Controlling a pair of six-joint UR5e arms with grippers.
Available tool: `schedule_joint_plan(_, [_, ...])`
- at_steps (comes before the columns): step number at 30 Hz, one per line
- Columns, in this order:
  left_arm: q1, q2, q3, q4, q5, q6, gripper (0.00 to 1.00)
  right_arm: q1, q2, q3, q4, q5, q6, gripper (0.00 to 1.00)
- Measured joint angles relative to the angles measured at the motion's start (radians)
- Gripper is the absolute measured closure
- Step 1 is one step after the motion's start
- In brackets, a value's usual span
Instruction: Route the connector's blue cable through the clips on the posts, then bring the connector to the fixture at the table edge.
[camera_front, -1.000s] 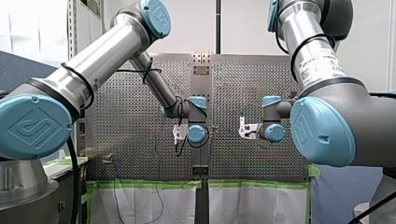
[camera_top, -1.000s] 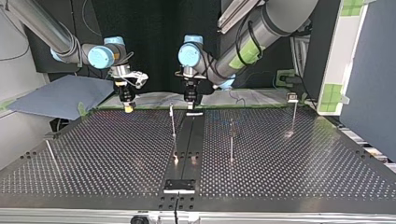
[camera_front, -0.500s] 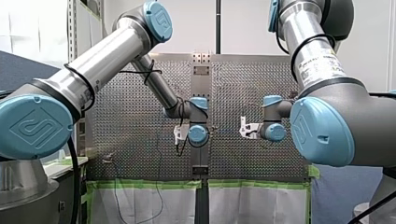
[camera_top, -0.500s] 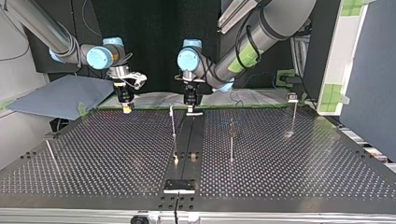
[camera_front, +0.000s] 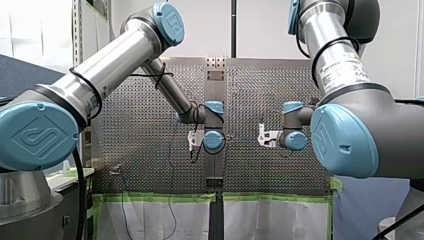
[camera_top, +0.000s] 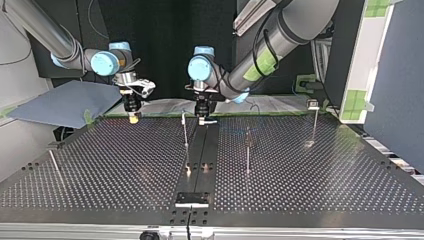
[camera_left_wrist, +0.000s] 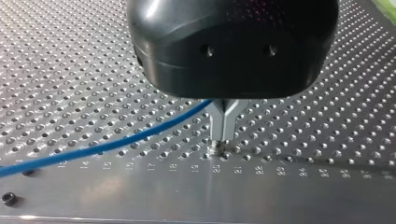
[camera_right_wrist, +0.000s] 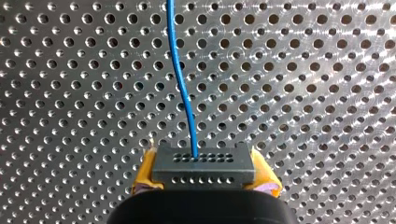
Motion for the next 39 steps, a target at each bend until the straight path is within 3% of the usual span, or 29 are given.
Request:
schedule_joint_plan(24, [0.017,-0.068,0.075,-0.061,0.021,0.002,1.0,-0.021,0.004,-0.037,0.02,0.012,0.0,1.0])
schedule_joint_plan(25, [0.018,-0.068,0.076,-0.063,0.024,0.0,0.95,-0.021,0.004,-0.037,0.02,0.012,0.001,1.0])
schedule_joint_plan(26, [0.018,-0.068,0.076,-0.063,0.026,-0.002,0.84,-0.021,0.004,-0.037,0.02,0.011,0.001,1.0])
schedule_joint_plan(27, [0.018,-0.068,0.077,-0.063,0.03,-0.004,0.84,-0.021,0.004,-0.037,0.02,0.011,0.001,1.0])
schedule_joint_plan(28, [0.018,-0.068,0.077,-0.063,0.034,-0.006,0.74,-0.021,0.004,-0.037,0.021,0.011,0.0,1.0])
schedule_joint_plan(29, [0.017,-0.068,0.077,-0.062,0.038,-0.007,0.58,-0.021,0.004,-0.037,0.021,0.01,0.0,1.0])
schedule_joint_plan(30, [0.017,-0.068,0.077,-0.063,0.04,-0.007,0.58,-0.021,0.005,-0.037,0.021,0.01,0.0,1.0])
schedule_joint_plan(31, [0.016,-0.068,0.077,-0.064,0.042,-0.008,0.46,-0.021,0.005,-0.038,0.021,0.01,0.0,1.0])
schedule_joint_plan(39, [0.004,-0.067,0.077,-0.089,0.022,0.002,0.41,-0.022,0.006,-0.038,0.021,0.006,0.001,1.0])
